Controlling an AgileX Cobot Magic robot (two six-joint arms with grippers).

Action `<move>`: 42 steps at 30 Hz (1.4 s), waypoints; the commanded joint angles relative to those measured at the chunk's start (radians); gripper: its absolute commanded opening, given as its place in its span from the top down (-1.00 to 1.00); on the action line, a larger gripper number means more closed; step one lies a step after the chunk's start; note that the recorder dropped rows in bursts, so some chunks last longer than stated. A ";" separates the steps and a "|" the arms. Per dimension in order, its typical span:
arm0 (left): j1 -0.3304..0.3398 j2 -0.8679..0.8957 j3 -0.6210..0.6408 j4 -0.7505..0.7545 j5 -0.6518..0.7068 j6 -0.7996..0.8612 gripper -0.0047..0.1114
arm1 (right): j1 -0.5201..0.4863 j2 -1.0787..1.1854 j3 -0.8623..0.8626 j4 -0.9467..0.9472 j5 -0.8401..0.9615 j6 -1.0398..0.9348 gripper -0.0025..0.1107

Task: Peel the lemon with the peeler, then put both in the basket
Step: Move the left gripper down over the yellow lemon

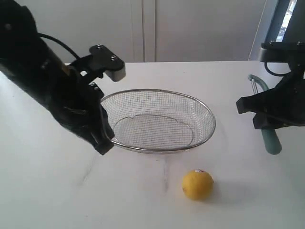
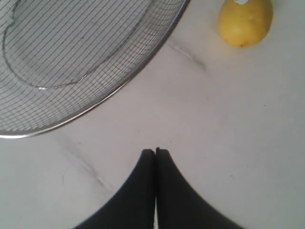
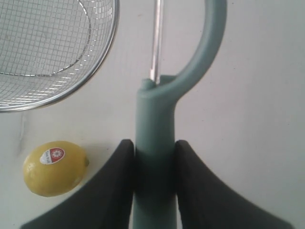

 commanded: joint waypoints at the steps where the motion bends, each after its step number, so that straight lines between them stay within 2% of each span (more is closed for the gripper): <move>1: -0.066 0.087 -0.067 -0.045 0.001 0.044 0.92 | 0.001 -0.008 0.004 -0.012 -0.003 -0.013 0.96; 6: -0.105 0.170 -0.093 -0.138 -0.067 0.137 0.92 | 0.001 -0.008 0.004 -0.012 -0.003 -0.013 0.96; 13: -0.105 0.232 -0.093 -0.459 -0.117 0.431 0.92 | 0.001 -0.008 0.004 -0.013 -0.003 -0.007 0.96; 22: -0.197 0.311 -0.093 -0.449 -0.239 0.473 0.92 | 0.001 -0.008 0.004 -0.013 -0.006 -0.002 0.96; 30: -0.232 0.339 -0.093 -0.460 -0.308 0.538 0.89 | 0.001 -0.008 0.004 -0.013 -0.007 -0.003 0.96; 32: -0.234 0.339 -0.093 -0.460 -0.326 0.577 0.64 | 0.001 -0.008 0.004 -0.013 -0.007 0.000 0.96; 33: -0.234 0.343 -0.093 -0.460 -0.312 0.619 0.34 | 0.001 -0.008 0.004 -0.013 -0.007 0.000 0.96; 34: -0.234 0.346 -0.093 -0.460 -0.307 0.628 0.21 | 0.001 -0.008 0.004 -0.013 -0.007 0.000 0.96; 35: -0.234 0.356 -0.093 -0.460 -0.305 0.628 -0.11 | 0.001 -0.008 0.004 -0.013 -0.007 0.000 0.96; 36: -0.234 0.363 -0.093 -0.460 -0.303 0.628 -0.34 | 0.001 -0.008 0.004 -0.013 -0.007 0.000 0.96; 38: -0.234 0.381 -0.093 -0.460 -0.304 0.628 -0.53 | 0.001 -0.008 0.004 -0.013 -0.007 0.000 0.96; 42: -0.234 0.402 -0.093 -0.473 -0.303 0.628 -0.54 | 0.001 -0.008 0.004 -0.013 -0.007 0.000 0.96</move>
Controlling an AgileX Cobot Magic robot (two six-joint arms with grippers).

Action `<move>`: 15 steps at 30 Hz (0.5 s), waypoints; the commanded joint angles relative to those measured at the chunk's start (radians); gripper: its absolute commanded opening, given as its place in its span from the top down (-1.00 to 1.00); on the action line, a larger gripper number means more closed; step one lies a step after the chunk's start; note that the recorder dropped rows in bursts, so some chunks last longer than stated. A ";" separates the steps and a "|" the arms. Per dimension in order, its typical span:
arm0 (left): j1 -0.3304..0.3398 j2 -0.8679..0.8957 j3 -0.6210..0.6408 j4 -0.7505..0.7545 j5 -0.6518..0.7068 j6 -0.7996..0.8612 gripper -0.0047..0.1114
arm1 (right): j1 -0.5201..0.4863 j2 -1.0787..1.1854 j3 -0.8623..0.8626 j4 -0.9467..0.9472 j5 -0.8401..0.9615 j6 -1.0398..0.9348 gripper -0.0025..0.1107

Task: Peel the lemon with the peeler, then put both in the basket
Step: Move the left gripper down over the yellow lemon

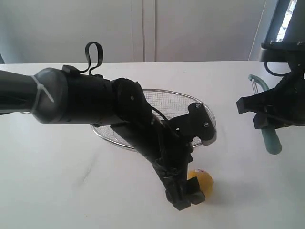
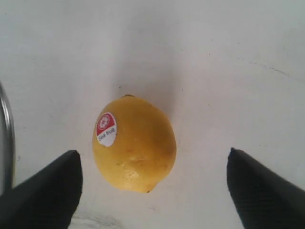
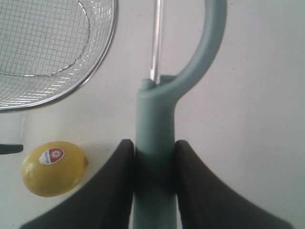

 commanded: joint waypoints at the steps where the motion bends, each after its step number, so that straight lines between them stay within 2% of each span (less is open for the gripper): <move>1: -0.005 0.010 -0.005 -0.038 0.017 0.004 -0.54 | 0.001 -0.008 0.004 -0.011 -0.007 0.000 0.96; 9: -0.005 0.020 -0.005 -0.042 -0.024 0.022 -0.58 | 0.001 -0.008 0.004 -0.007 -0.007 0.000 0.96; 15: -0.005 0.041 -0.005 -0.101 -0.041 0.067 -0.59 | 0.001 -0.008 0.004 -0.007 -0.007 0.000 0.96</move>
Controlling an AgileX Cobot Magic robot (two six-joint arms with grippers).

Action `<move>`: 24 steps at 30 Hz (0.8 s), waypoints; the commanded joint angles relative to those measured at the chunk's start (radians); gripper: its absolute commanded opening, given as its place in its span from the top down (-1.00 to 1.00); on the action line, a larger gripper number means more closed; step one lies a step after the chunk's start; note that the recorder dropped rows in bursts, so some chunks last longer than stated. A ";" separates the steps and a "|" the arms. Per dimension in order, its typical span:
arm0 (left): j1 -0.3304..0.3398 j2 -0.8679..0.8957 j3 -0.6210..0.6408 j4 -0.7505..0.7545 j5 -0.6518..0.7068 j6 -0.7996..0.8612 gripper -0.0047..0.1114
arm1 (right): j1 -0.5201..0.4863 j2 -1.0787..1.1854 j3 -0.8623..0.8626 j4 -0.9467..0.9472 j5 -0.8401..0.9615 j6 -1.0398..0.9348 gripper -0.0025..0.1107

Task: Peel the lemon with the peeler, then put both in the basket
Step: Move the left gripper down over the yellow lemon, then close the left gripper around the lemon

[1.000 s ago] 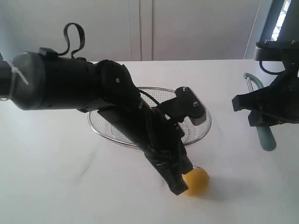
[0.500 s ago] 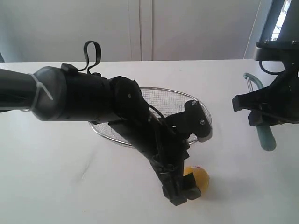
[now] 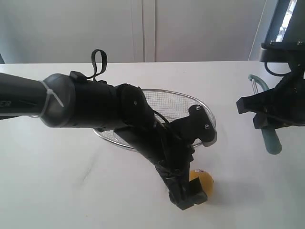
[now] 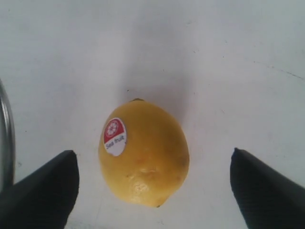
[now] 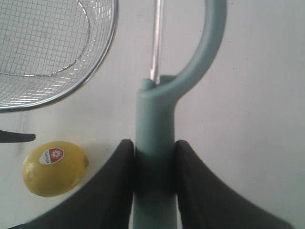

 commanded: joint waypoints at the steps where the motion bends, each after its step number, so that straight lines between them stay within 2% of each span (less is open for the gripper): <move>1: -0.005 0.011 -0.005 -0.070 -0.001 0.039 -0.59 | 0.001 -0.008 0.004 -0.007 -0.007 0.000 0.96; 7: -0.005 0.023 -0.005 -0.117 -0.045 0.053 -0.59 | 0.001 -0.008 0.004 -0.007 -0.007 0.000 0.96; 24: -0.005 0.095 -0.005 -0.153 -0.056 0.078 -0.59 | 0.001 -0.008 0.004 -0.007 -0.005 0.000 0.96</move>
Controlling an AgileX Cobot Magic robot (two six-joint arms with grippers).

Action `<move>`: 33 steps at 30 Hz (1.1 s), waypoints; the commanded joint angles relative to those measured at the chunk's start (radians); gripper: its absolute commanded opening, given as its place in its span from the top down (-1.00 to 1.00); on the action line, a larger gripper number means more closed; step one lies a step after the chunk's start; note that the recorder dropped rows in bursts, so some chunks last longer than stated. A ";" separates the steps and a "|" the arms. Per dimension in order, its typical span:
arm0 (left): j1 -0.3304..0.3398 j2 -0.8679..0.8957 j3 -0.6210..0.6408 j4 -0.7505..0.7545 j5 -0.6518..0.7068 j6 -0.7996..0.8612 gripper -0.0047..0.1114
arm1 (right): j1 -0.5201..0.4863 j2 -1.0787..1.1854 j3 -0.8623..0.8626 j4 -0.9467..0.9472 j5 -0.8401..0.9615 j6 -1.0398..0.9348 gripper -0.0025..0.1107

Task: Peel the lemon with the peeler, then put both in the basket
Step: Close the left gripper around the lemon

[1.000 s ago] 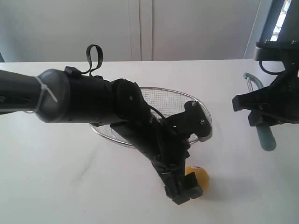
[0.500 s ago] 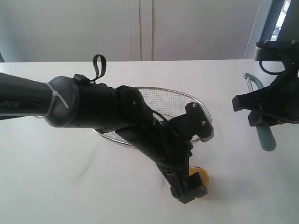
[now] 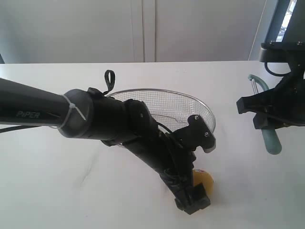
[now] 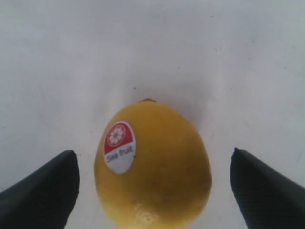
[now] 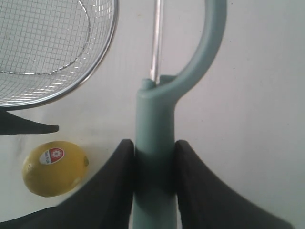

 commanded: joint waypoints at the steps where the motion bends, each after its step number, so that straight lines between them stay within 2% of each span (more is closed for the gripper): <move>1: -0.005 0.008 -0.005 -0.022 0.007 0.024 -0.59 | 0.001 -0.008 0.004 -0.007 -0.005 0.000 0.96; 7: -0.005 0.008 -0.005 -0.022 -0.002 0.024 -0.59 | 0.001 -0.008 0.004 -0.005 -0.005 0.000 0.96; 10: -0.005 0.008 -0.005 -0.022 -0.002 0.024 -0.50 | 0.001 -0.008 0.004 -0.005 -0.005 0.000 0.96; 12: -0.005 0.008 -0.005 -0.022 -0.002 0.022 -0.31 | 0.001 -0.008 0.004 -0.005 -0.005 0.000 0.96; 17: -0.005 0.008 -0.005 -0.022 -0.002 0.016 0.39 | 0.001 -0.008 0.004 -0.005 -0.005 0.000 0.96; 20: -0.005 0.008 -0.005 -0.022 -0.002 0.016 0.75 | 0.001 -0.008 0.004 -0.005 -0.005 0.000 0.96; 22: -0.005 0.008 -0.005 -0.022 -0.002 0.016 0.92 | 0.001 -0.008 0.004 -0.005 -0.005 0.000 0.96; 33: -0.005 -0.037 -0.005 -0.022 0.021 0.014 0.92 | 0.001 -0.008 0.004 -0.005 -0.005 0.000 0.96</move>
